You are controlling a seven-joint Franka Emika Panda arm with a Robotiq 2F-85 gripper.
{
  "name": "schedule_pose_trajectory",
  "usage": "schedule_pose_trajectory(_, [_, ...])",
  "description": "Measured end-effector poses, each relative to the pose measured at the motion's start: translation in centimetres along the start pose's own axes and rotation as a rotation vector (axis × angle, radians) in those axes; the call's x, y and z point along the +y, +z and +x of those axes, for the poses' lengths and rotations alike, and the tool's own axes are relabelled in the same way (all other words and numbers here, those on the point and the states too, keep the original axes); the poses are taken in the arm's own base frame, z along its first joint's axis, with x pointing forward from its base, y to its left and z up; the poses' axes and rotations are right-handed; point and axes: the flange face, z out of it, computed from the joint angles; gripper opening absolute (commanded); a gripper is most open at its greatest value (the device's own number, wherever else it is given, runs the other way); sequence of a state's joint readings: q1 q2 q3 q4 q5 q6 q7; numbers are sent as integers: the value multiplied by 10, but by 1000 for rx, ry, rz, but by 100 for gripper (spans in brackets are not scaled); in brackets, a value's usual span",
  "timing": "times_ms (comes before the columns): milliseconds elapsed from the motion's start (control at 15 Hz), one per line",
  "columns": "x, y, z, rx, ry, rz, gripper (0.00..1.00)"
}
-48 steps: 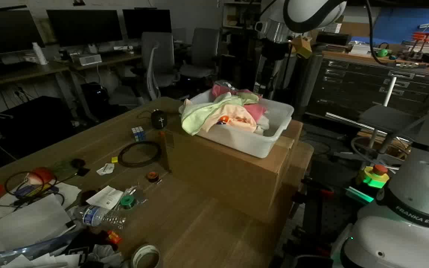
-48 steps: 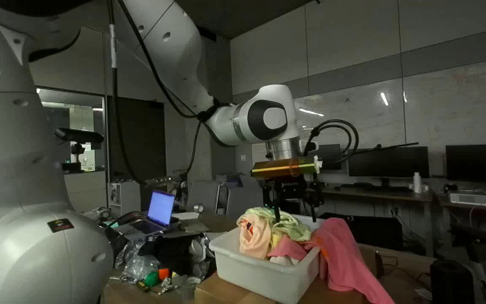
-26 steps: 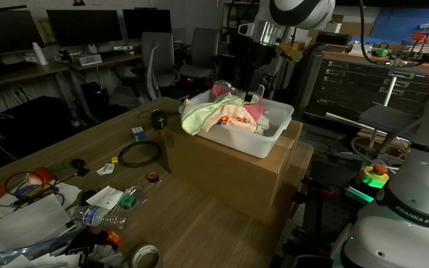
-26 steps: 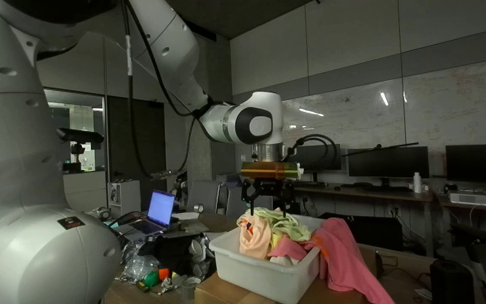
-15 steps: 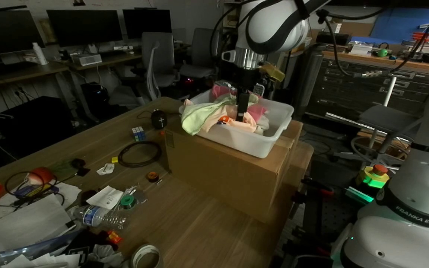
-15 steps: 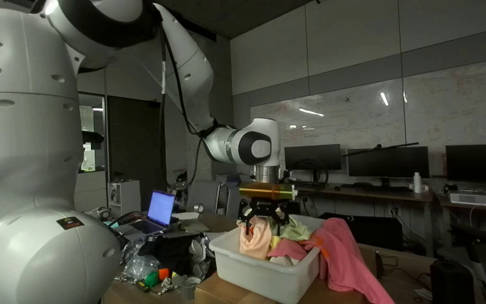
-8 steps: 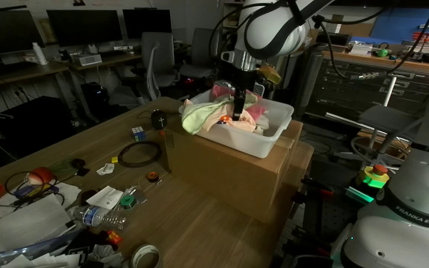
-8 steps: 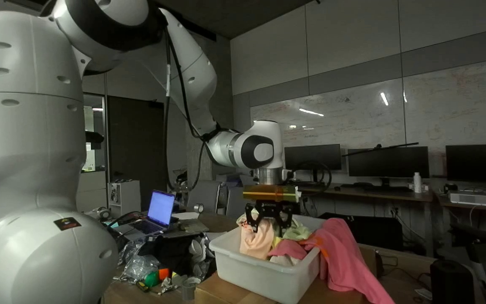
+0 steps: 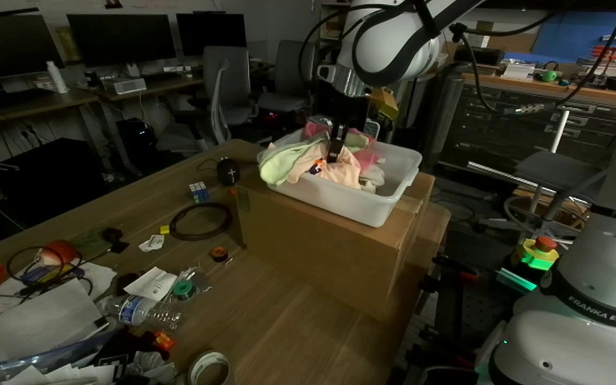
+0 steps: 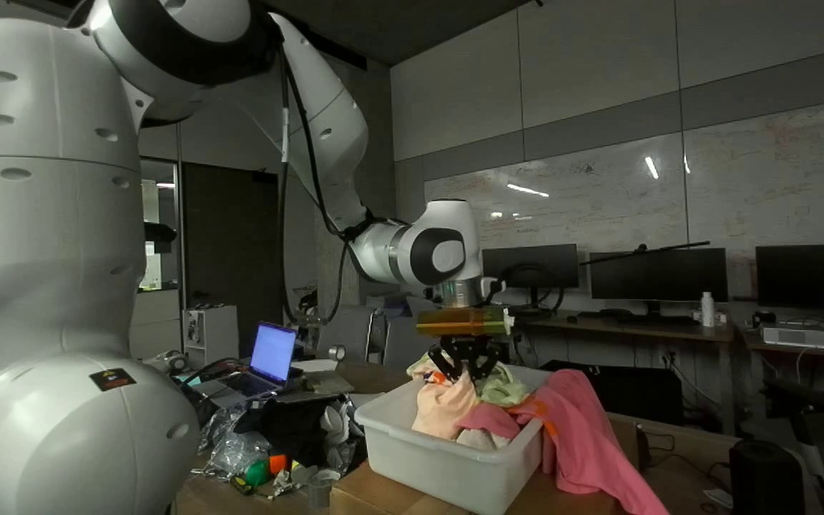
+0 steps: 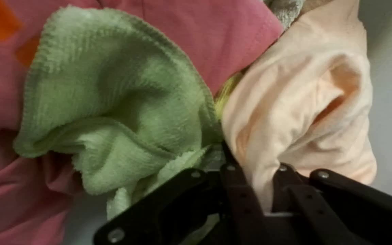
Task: Remove the clothes and towels from the bowl and put them on the table
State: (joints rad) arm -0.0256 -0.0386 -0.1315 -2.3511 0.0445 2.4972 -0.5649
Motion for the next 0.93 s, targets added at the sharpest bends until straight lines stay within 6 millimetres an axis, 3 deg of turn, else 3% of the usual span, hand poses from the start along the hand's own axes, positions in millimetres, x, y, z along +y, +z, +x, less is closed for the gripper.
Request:
schedule_pose_trajectory(467, [8,-25,6,96,15,-60,10])
schedule_pose_trajectory(933, [12,-99,6,294,31,-186,10])
